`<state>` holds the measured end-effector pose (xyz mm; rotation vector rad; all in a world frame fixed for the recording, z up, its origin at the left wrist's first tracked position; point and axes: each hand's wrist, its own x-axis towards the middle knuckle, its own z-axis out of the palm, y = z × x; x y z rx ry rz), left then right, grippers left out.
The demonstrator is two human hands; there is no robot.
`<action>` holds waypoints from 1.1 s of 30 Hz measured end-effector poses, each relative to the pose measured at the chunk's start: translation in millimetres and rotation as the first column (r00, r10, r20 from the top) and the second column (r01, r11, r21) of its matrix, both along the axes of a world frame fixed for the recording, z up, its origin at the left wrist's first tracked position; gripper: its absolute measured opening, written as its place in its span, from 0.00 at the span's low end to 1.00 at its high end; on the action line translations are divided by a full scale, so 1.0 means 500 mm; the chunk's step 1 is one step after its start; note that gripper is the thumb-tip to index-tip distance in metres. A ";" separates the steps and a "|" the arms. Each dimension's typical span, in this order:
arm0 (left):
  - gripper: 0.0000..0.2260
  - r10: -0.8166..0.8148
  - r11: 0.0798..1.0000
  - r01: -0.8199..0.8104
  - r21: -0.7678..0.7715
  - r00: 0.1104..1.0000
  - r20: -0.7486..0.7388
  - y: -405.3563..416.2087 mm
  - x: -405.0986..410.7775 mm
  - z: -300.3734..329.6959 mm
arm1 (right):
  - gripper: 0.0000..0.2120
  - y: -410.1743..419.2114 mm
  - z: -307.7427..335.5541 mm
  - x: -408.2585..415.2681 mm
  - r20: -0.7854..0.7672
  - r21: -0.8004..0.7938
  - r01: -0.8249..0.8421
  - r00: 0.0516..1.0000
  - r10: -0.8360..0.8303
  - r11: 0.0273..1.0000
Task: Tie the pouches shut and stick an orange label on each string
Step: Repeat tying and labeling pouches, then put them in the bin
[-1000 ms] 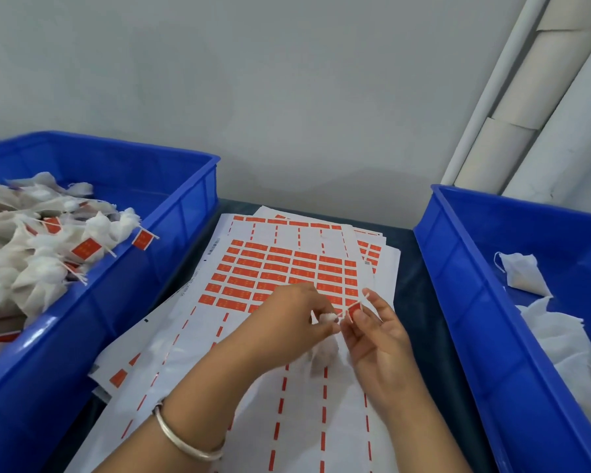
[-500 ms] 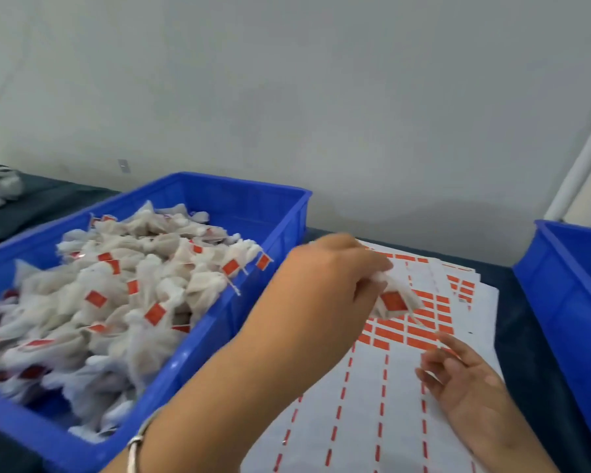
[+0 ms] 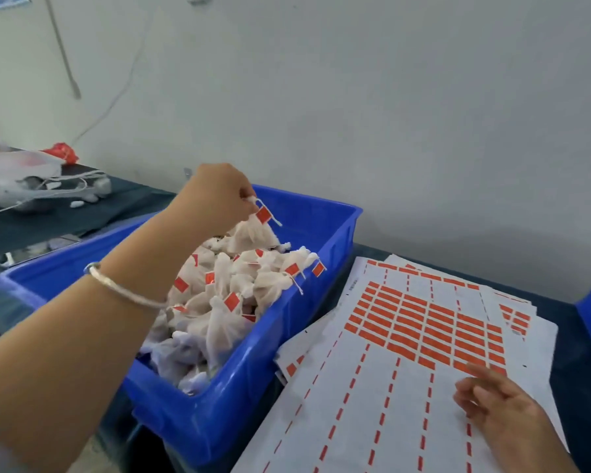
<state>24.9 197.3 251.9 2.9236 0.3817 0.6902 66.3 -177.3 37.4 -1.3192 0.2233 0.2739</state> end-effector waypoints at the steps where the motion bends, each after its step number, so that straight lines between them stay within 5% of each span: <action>1: 0.09 0.028 0.999 -0.028 -0.037 1.000 -0.010 0.017 0.017 -0.009 | 0.11 -0.003 -0.002 0.001 0.024 0.010 0.057 0.998 -0.057 0.998; 2: 0.09 0.063 0.996 -0.064 -0.059 0.998 -0.021 0.031 0.032 -0.019 | 0.12 -0.006 -0.001 0.004 0.038 0.043 0.122 0.992 -0.123 0.992; 4: 0.09 0.135 0.989 -0.138 -0.050 0.989 -0.053 0.053 0.053 -0.041 | 0.16 -0.001 0.029 -0.009 0.012 0.267 -0.027 1.000 0.025 0.963; 7: 0.07 0.217 0.975 -0.222 -0.031 0.969 -0.116 0.075 0.067 -0.069 | 0.16 -0.006 0.011 0.000 0.030 0.301 0.122 0.990 -0.137 0.946; 11: 0.07 0.232 0.971 -0.237 -0.016 0.961 -0.151 0.082 0.067 -0.076 | 0.08 0.016 0.020 -0.011 0.037 -0.164 0.090 0.996 -0.085 0.982; 17: 0.06 0.046 0.988 -0.043 -0.148 0.999 0.022 0.007 0.052 -0.017 | 0.07 0.025 0.022 -0.026 0.109 -0.433 0.056 0.994 -0.009 0.900; 18: 0.12 -0.007 0.980 0.018 -0.200 0.999 0.052 -0.020 0.047 -0.003 | 0.08 0.028 0.023 -0.027 0.117 -0.454 0.044 0.993 0.011 0.890; 23: 0.19 -0.318 0.748 0.393 -0.535 0.919 0.232 -0.207 0.020 0.010 | 0.06 0.052 0.049 -0.046 0.103 -0.549 -0.060 0.985 0.139 0.834; 28: 0.16 -0.524 0.749 0.398 -0.530 0.845 -0.104 -0.387 0.045 -0.156 | 0.09 0.017 0.166 -0.061 0.321 -0.602 0.105 0.939 0.120 0.792; 33: 0.30 -0.606 0.780 0.364 -0.509 0.644 -0.467 -0.476 0.057 -0.345 | 0.14 -0.128 0.300 -0.074 0.493 -0.654 0.360 0.870 0.014 0.666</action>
